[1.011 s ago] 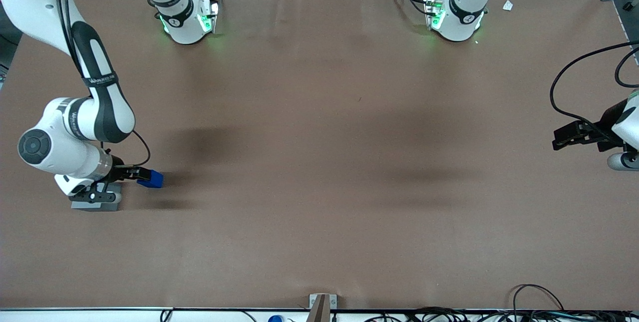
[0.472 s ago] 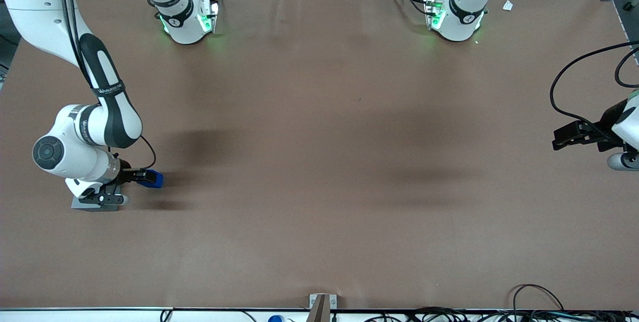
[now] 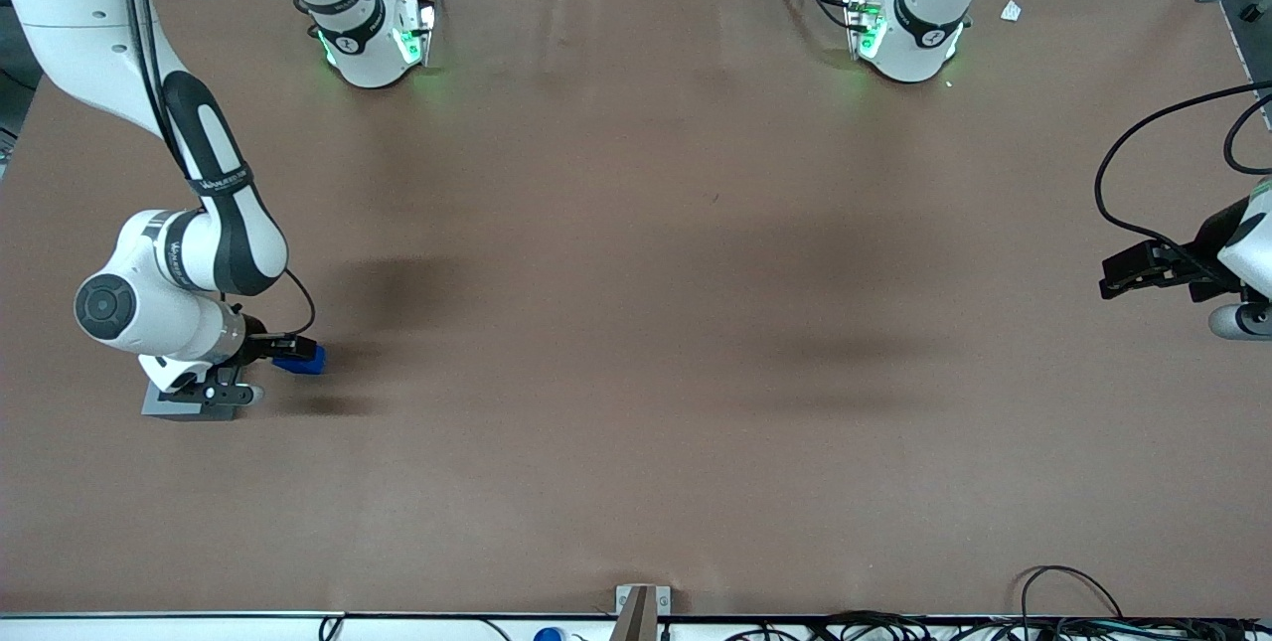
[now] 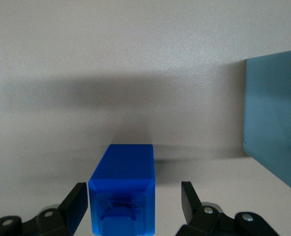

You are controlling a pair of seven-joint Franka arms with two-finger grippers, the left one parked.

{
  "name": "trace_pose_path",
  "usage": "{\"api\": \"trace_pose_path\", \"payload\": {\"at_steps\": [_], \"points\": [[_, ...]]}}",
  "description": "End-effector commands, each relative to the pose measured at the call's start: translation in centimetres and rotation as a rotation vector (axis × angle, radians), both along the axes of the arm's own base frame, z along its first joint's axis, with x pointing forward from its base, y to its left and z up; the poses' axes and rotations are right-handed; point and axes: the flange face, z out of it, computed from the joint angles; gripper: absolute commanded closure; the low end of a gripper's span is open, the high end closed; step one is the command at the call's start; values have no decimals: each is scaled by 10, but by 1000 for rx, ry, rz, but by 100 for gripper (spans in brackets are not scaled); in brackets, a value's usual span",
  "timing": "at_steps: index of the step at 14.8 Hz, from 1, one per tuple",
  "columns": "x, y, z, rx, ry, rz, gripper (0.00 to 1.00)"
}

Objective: Insert blue part into gray base with right arm
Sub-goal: 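Lift the blue block with the right gripper toward the gray base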

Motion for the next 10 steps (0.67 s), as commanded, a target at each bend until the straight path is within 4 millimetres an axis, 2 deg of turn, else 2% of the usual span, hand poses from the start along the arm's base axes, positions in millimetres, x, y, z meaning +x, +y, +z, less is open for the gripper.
{"api": "trace_pose_path", "payload": {"at_steps": [1, 6, 10], "points": [[-4, 1, 1, -5, 2, 3, 24], [-4, 3, 2, -4, 2, 7, 47], [-3, 0, 3, -5, 2, 3, 73]]}}
